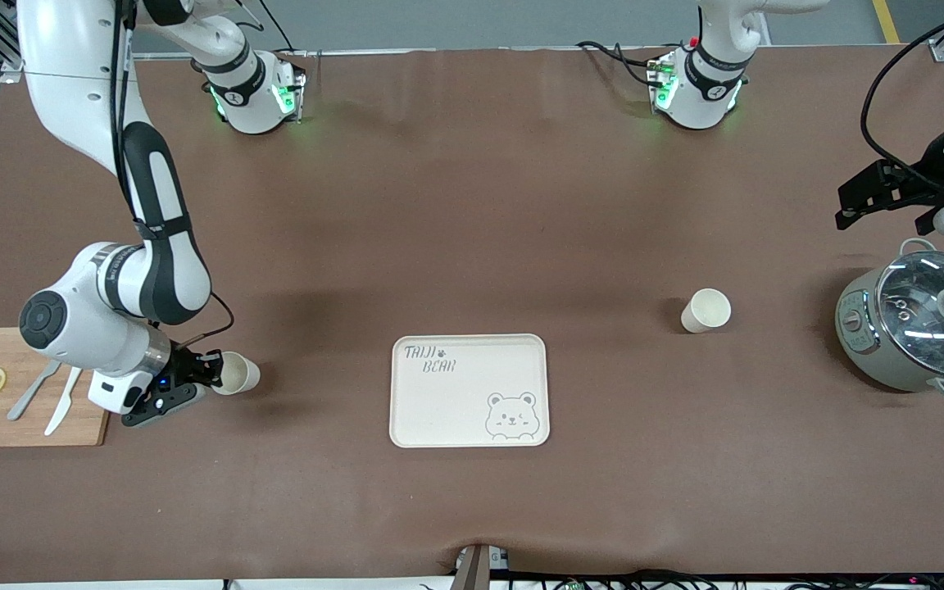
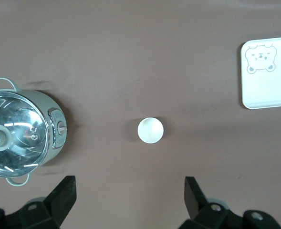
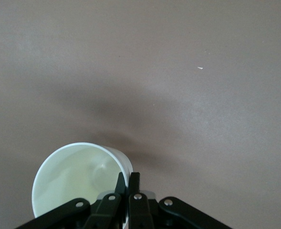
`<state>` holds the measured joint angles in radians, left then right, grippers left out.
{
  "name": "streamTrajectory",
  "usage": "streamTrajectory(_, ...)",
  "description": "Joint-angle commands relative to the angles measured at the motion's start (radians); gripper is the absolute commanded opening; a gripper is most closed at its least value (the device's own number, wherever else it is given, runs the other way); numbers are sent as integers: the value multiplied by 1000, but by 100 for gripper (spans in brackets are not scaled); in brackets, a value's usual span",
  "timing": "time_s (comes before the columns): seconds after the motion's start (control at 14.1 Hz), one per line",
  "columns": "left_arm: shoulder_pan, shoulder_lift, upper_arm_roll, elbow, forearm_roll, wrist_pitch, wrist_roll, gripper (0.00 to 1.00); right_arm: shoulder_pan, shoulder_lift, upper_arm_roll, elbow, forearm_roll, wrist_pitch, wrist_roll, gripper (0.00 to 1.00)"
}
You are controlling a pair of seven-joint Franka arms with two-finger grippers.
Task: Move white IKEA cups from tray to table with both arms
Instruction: 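Lower the cup near the cutting board and open the right gripper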
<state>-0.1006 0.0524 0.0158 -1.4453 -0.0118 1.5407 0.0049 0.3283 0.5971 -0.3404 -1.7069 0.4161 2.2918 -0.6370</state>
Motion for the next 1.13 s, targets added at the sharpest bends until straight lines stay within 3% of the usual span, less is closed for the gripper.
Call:
streamTrajectory(0.0, 19, -5, -11, -3, -28, 1, 21, 100, 6, 9, 0, -13, 36, 26, -26, 0)
streamTrajectory(0.78, 7, 6, -13, -4, -24, 36, 14, 100, 3, 26, 18, -11, 36, 63, -26, 0)
streamTrajectory(0.92, 9, 11, -11, -1, -17, 36, 18, 100, 0, 24, 18, -7, 36, 60, -26, 12)
streamTrajectory(1.06, 21, 11, -8, 0, -17, 36, 21, 100, -5, 24, 18, 0, 35, 57, -24, 43)
